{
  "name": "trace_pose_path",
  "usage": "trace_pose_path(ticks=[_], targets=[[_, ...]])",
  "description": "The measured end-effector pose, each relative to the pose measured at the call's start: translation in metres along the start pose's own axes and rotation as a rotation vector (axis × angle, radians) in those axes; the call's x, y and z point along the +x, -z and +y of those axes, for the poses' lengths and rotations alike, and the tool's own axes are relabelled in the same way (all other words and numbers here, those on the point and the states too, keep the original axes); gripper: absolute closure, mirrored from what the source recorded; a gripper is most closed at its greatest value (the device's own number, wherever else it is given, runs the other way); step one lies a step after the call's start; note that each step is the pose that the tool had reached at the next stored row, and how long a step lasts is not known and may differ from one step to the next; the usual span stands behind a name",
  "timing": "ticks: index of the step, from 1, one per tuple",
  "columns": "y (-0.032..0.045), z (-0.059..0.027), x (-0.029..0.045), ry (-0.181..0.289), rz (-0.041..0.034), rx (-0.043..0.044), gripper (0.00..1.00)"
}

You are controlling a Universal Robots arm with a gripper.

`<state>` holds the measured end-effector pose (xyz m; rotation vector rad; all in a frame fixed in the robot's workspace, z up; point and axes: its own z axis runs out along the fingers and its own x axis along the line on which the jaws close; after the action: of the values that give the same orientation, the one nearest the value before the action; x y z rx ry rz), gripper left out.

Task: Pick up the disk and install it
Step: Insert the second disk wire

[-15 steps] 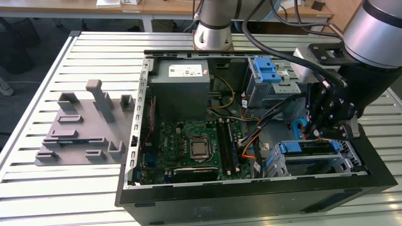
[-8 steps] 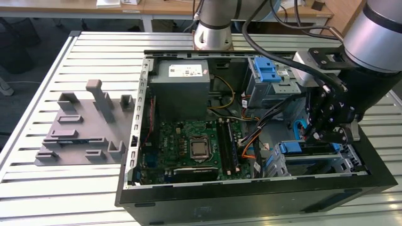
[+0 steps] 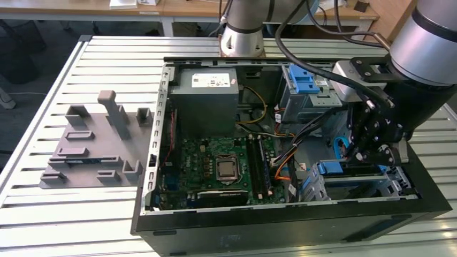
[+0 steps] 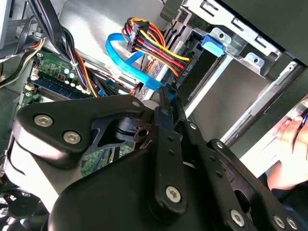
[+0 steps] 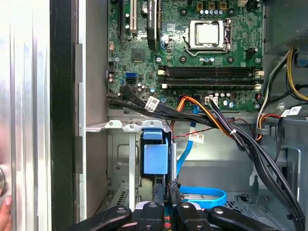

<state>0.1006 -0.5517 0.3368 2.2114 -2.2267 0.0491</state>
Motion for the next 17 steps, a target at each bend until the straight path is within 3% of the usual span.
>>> trace_pose_path(ticks=[6, 17], targets=[[-0.0011, 0.0, 0.0002, 0.0, -0.0032, 0.0045, 0.83], [-0.0028, -0.0004, 0.0031, 0.0, -0.0061, 0.0046, 0.83]])
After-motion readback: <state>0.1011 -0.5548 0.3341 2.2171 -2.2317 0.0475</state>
